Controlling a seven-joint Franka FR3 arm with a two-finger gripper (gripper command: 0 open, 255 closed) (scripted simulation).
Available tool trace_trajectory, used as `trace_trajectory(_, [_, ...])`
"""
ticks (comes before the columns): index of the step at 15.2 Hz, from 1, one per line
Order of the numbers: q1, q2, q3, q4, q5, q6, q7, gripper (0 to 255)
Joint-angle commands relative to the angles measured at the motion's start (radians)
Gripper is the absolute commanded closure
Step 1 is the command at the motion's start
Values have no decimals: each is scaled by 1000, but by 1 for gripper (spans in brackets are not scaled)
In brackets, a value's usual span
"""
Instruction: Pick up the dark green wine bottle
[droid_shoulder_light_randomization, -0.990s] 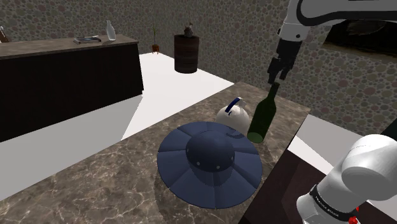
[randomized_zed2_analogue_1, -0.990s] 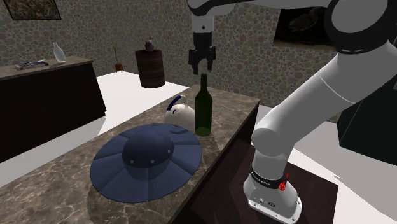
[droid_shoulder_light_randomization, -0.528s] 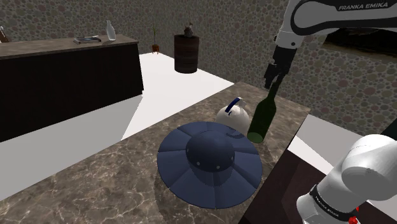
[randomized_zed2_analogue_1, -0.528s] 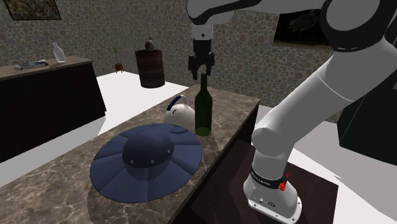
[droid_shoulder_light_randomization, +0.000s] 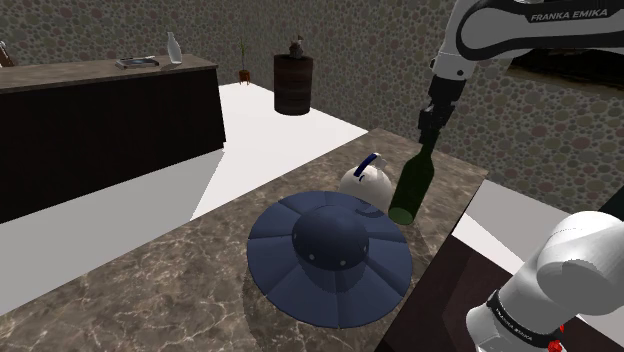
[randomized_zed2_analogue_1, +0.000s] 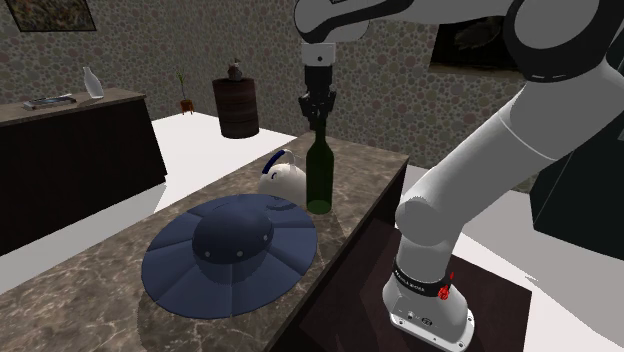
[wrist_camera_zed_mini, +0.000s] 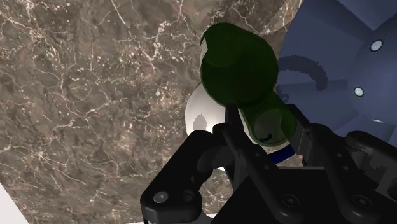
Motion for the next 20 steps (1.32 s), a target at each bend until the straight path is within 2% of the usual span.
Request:
trace_trajectory(1, [0, 0, 0, -2, 0, 0, 0, 255])
trace_trajectory(4, [0, 3, 1, 0, 1, 1, 1, 255])
trace_trajectory(20, [5, 34, 7, 230, 8, -198, 0, 255])
